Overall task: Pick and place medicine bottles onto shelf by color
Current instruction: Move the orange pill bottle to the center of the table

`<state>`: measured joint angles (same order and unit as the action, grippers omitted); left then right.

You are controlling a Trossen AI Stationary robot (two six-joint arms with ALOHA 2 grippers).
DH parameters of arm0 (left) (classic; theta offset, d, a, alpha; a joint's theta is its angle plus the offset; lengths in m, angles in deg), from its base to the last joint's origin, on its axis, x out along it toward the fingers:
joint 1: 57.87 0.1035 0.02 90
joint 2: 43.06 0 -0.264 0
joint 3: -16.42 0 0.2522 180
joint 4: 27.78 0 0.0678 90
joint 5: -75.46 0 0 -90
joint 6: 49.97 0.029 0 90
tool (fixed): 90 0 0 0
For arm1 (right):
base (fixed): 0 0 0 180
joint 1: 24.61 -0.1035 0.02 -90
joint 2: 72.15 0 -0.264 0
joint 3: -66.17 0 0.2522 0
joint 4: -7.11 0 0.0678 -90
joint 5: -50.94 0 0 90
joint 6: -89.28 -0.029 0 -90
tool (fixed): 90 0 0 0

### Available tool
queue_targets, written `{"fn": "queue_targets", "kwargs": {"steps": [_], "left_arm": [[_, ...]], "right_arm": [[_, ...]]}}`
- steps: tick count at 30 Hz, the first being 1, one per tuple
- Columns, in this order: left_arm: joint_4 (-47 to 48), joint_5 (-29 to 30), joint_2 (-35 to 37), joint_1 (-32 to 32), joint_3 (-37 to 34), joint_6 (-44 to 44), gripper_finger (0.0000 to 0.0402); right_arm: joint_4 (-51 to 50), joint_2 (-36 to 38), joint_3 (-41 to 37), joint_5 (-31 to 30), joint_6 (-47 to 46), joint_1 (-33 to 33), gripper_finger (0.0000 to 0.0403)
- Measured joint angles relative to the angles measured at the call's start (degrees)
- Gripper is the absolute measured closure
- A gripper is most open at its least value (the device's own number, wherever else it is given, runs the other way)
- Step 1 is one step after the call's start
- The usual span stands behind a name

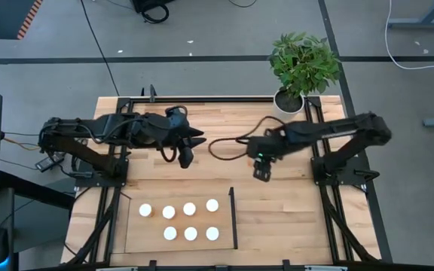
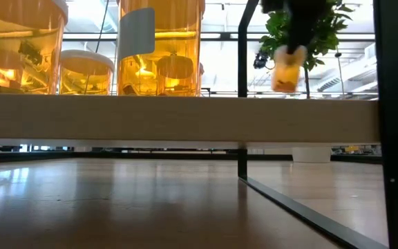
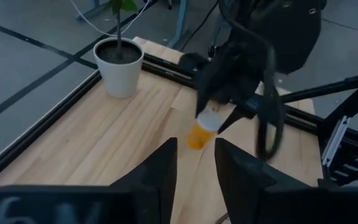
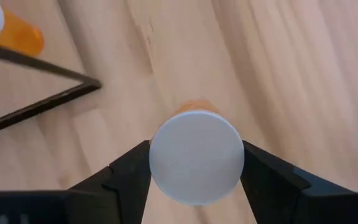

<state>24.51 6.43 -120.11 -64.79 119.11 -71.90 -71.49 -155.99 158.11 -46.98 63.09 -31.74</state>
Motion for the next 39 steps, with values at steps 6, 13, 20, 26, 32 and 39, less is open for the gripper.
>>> {"fn": "queue_targets", "kwargs": {"steps": [6,13,20,26,32,39], "left_arm": [[3.1,0.0,0.8,-0.1,0.0,0.0,0.0303],[9.0,0.0,3.7,-0.1,0.0,-1.6,0.0321],[12.5,0.0,6.3,-0.1,0.0,-1.4,0.0336],[15.0,0.8,8.6,0.0,0.0,-1.0,0.0345],[16.2,2.2,10.8,0.0,0.0,-0.9,0.0349],[16.6,2.2,12.8,0.0,0.0,-0.3,0.0349]], "right_arm": [[-4.9,-11.5,12.2,0.3,8.4,4.6,0.0174],[-3.0,-20.9,21.1,2.9,9.7,8.2,0.0168],[0.5,-29.0,27.1,3.4,10.2,9.7,0.0169],[2.8,-35.5,33.5,5.2,9.8,9.7,0.0169],[3.4,-40.8,38.9,5.5,9.7,9.7,0.0169],[3.9,-43.9,39.6,6.9,9.7,9.6,0.0169]]}}
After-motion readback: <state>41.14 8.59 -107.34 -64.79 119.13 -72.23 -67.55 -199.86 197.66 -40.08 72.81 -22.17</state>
